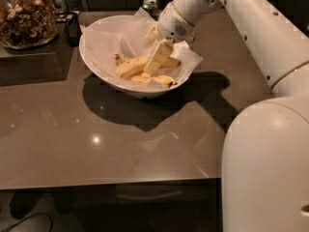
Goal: Pick banana from white bowl
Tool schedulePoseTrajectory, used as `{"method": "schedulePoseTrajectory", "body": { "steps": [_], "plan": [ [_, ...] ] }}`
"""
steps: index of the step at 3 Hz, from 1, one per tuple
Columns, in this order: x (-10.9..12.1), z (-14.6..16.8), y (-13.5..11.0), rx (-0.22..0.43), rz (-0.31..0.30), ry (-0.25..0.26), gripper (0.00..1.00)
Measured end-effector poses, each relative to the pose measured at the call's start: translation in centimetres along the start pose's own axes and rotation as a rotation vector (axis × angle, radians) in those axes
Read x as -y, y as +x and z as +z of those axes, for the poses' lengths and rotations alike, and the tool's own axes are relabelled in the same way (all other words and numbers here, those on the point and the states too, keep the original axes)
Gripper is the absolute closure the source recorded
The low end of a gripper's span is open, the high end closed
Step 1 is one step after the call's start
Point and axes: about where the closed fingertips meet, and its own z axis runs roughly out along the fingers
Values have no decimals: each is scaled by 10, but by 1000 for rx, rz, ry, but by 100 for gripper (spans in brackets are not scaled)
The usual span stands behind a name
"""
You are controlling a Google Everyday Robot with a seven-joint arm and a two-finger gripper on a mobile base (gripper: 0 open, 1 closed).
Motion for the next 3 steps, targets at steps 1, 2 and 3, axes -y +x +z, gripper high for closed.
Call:
{"method": "schedulePoseTrajectory", "body": {
  "steps": [1, 2, 3],
  "plan": [
    [1, 7, 2, -4, 4, -9, 31],
    [4, 16, 4, -7, 6, -25, 50],
    [4, 17, 4, -7, 6, -26, 73]
  ]
}}
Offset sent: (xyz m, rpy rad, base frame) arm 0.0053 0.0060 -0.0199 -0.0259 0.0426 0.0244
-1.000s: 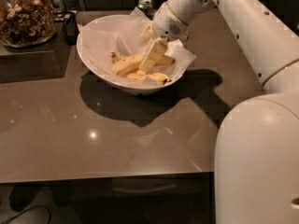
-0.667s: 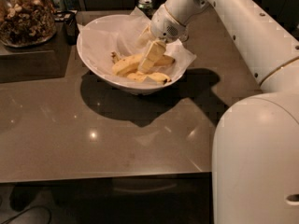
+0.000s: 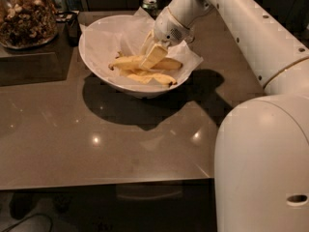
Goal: Pick banana from white bowl
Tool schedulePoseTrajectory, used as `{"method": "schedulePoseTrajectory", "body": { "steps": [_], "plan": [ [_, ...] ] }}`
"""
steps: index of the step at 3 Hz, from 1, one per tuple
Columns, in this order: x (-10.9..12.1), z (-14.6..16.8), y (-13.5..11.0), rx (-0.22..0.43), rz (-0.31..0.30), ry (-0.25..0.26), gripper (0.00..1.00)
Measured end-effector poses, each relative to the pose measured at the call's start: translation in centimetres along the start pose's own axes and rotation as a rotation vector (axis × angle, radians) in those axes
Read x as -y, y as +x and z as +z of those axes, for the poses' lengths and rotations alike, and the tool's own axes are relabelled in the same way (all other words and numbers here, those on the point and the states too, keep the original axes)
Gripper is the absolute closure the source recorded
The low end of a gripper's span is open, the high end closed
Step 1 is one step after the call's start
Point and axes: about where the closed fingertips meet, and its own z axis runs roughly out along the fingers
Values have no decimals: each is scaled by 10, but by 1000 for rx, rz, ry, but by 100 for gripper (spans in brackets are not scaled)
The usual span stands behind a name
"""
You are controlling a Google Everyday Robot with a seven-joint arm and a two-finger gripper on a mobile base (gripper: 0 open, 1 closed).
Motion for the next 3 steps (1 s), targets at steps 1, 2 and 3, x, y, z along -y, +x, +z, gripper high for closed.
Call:
{"method": "schedulePoseTrajectory", "body": {
  "steps": [1, 2, 3],
  "plan": [
    [0, 2, 1, 1, 4, -2, 96],
    [-3, -16, -2, 26, -3, 24, 100],
    [-15, -55, -13, 42, -32, 67, 100]
  ]
}}
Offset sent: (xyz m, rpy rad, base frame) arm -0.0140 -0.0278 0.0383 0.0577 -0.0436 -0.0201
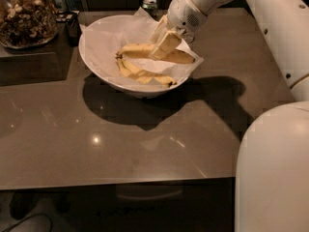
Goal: Pick banana from white bowl
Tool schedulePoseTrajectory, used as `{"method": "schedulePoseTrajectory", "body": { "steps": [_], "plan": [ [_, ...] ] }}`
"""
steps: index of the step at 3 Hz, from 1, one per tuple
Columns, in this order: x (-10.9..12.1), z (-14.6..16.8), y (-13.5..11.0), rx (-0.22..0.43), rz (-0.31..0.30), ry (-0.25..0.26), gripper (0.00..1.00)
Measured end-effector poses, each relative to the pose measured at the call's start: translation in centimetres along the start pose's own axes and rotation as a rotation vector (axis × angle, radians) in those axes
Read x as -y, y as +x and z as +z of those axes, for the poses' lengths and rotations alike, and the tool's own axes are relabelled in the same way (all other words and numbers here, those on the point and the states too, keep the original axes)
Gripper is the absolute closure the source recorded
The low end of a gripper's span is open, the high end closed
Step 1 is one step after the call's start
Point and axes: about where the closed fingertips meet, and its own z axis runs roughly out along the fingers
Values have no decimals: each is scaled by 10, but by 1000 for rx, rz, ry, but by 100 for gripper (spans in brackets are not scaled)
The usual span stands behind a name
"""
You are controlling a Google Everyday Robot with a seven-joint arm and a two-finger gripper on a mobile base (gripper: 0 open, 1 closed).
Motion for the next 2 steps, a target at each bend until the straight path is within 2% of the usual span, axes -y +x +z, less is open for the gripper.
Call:
{"method": "schedulePoseTrajectory", "body": {
  "steps": [1, 2],
  "plan": [
    [-21, -41, -12, 43, -24, 38, 100],
    [-51, -77, -13, 77, -3, 81, 100]
  ]
}}
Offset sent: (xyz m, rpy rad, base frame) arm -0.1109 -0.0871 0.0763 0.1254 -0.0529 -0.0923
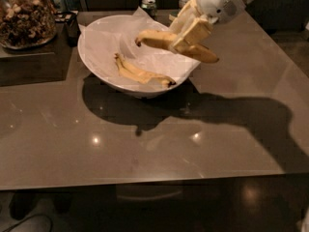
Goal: Pick banana from white bowl
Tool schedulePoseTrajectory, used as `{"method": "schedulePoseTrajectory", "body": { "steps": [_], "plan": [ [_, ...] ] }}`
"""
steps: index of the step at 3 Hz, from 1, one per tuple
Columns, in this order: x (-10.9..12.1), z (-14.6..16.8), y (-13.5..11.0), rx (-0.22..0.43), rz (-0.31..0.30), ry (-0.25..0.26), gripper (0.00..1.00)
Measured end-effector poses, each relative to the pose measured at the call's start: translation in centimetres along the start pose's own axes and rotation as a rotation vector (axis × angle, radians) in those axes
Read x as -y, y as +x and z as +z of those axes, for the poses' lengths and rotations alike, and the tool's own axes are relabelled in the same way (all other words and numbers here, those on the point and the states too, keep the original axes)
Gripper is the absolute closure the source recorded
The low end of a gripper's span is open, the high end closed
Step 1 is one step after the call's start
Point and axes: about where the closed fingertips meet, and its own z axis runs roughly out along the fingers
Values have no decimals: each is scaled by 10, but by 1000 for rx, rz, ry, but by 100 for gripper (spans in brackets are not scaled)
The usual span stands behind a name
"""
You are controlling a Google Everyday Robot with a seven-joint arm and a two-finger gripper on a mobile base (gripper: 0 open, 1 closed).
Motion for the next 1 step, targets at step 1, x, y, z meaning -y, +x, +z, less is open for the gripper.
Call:
{"method": "schedulePoseTrajectory", "body": {
  "steps": [1],
  "plan": [
    [-29, -24, 5, 34, 30, 27, 100]
  ]
}}
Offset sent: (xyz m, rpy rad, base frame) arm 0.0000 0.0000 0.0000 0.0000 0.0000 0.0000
